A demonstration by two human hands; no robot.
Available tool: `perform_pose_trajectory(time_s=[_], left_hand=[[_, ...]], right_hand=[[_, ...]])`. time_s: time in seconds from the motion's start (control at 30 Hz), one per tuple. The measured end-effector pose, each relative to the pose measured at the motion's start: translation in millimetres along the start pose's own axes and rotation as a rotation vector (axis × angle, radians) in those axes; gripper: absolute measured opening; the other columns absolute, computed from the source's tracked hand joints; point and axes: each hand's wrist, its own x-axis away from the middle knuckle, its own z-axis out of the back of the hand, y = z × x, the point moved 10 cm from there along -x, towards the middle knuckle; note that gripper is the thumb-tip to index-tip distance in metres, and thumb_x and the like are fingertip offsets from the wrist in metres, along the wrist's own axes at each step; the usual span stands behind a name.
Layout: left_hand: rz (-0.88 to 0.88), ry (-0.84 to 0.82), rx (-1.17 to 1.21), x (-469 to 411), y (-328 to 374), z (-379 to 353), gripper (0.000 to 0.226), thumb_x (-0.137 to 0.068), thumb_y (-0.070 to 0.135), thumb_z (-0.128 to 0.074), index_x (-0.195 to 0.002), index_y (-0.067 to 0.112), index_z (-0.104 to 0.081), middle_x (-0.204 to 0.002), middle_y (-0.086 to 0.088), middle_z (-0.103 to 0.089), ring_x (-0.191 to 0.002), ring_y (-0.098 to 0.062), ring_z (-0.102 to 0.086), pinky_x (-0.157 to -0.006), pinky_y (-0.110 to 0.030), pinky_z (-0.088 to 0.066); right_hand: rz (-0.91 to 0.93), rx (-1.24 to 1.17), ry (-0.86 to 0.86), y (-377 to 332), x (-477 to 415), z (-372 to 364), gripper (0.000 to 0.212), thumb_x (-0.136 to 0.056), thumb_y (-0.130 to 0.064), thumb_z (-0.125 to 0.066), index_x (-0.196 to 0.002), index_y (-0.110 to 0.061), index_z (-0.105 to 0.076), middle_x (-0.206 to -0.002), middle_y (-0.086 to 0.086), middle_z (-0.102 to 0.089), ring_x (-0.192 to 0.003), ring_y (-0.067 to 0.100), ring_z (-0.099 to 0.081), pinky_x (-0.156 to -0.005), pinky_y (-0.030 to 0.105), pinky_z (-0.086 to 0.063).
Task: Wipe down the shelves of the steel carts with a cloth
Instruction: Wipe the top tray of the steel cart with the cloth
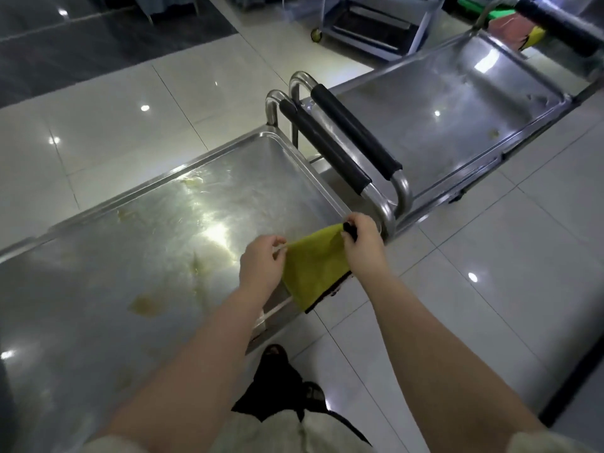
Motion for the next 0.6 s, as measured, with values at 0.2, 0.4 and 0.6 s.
perform_pose_trajectory(time_s=[0.2,0.4,0.6], left_hand=[[-0.172,-0.067,-0.345,-23.8,-41.2,-2.1,0.043,-0.096,0.036,-0.049,-0.135,0.019,-0.053,-0.145,-0.009,-0.047,-0.136,-0.033,-0.038,-0.107,-0.047,-0.033],[-0.139,-0.170,-0.612,-17.9,-91.4,-16.9,0.067,-0.095,0.051,-0.021,-0.153,0.019,-0.026,-0.161,-0.009,-0.018,-0.149,-0.031,-0.007,-0.118,-0.055,-0.003],[0.114,-0.067,-0.567,-54.4,-121.6,12.2,0.061,-0.100,0.048,-0.014,-0.155,0.024,-0.001,-0.163,-0.003,0.004,-0.150,-0.023,0.008,-0.118,-0.053,0.006]], right_hand=[[0.124,0.328,-0.188,16.1,4.7,-79.8,0.047,-0.092,-0.017,-0.058,-0.138,-0.015,-0.050,-0.149,0.009,-0.041,-0.142,0.031,-0.028,-0.118,0.050,-0.021],[0.124,0.805,-0.437,42.5,19.5,-129.7,0.074,-0.092,-0.069,-0.027,-0.150,-0.045,0.011,-0.158,-0.002,0.030,-0.140,0.037,0.034,-0.112,0.058,0.022],[0.223,0.836,-0.377,43.0,12.6,-137.7,0.081,-0.083,-0.080,-0.024,-0.153,-0.045,-0.003,-0.164,0.003,0.001,-0.146,0.047,0.007,-0.111,0.069,0.006]])
